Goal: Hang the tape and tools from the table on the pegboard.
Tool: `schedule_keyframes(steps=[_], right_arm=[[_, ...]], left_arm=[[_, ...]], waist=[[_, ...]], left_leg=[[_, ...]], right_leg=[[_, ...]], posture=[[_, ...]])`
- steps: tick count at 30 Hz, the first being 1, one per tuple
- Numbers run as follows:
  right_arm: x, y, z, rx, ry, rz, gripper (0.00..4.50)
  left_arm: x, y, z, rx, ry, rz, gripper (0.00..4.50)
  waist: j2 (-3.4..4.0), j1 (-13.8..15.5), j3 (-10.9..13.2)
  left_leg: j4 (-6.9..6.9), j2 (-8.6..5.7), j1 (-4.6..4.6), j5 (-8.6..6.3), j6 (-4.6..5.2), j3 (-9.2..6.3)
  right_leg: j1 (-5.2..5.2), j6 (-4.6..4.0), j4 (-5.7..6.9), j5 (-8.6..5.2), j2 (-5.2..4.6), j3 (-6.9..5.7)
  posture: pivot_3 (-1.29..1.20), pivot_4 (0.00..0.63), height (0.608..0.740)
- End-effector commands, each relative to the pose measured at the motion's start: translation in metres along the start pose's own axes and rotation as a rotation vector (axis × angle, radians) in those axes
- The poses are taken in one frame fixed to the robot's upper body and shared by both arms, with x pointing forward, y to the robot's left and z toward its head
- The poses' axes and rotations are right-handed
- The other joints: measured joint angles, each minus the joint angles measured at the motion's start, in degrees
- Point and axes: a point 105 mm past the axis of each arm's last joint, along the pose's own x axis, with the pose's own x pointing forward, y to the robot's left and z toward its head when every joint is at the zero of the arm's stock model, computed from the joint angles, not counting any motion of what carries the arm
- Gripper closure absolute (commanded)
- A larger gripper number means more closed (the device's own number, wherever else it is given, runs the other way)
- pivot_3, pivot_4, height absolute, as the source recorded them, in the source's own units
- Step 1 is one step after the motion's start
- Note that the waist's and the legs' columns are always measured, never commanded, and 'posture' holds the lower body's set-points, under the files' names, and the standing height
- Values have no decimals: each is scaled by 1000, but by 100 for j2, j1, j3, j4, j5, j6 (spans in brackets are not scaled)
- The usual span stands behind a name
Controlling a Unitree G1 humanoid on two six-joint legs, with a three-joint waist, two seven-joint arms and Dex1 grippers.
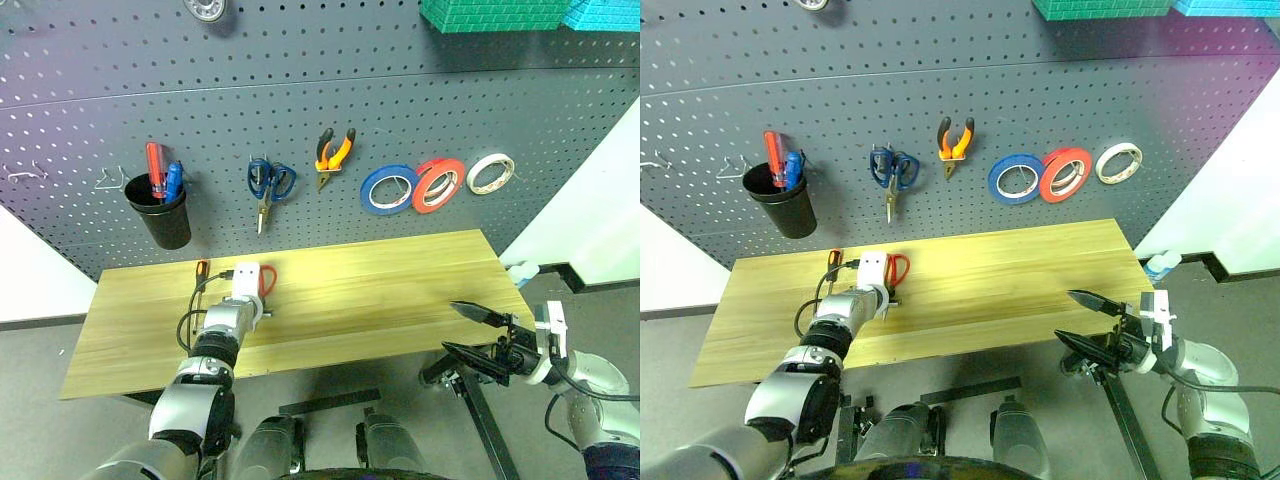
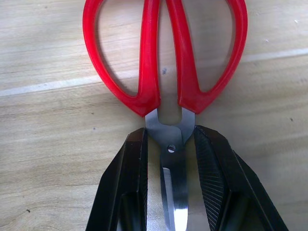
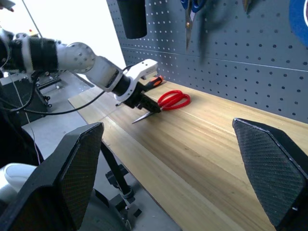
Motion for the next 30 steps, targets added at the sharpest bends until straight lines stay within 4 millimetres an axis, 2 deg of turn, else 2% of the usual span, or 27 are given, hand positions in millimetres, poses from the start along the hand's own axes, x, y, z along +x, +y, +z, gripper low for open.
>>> schedule_keyframes(steps=[1,13,17,20,30], right_arm=[[7,2,16,-46,-26,19,0],[22,2,31,-49,-47,30,0],[27,3,38,-54,-42,47,0],[35,2,51,-58,-63,61,0],[45,10,70,28,-126,118,0]], left_arm=[[-10,-2,17,49,-104,-10,3449],[-43,-7,37,253,-300,-63,3449],[-48,-3,29,352,-313,-64,3449],[-56,-4,29,472,-386,-89,3449],[-76,10,29,598,-585,-37,3449]], waist=[[-4,3,5],[-2,15,10],[0,20,11],[6,15,16],[7,68,16]], left_leg=[[0,0,-1,0,0,0],[-4,0,-6,0,0,0],[-8,0,-6,0,1,0],[-9,0,-6,-1,1,0],[-13,0,-11,-7,13,1]], right_leg=[[-1,0,0,0,0,0],[-4,-1,-7,0,-1,1],[-5,-1,-8,0,-1,1],[-6,-2,-10,-1,-2,2],[-4,-4,-27,-1,-7,1]], posture=[[-160,113,723],[-136,105,723],[-132,104,723],[-127,104,723],[-115,99,723]])
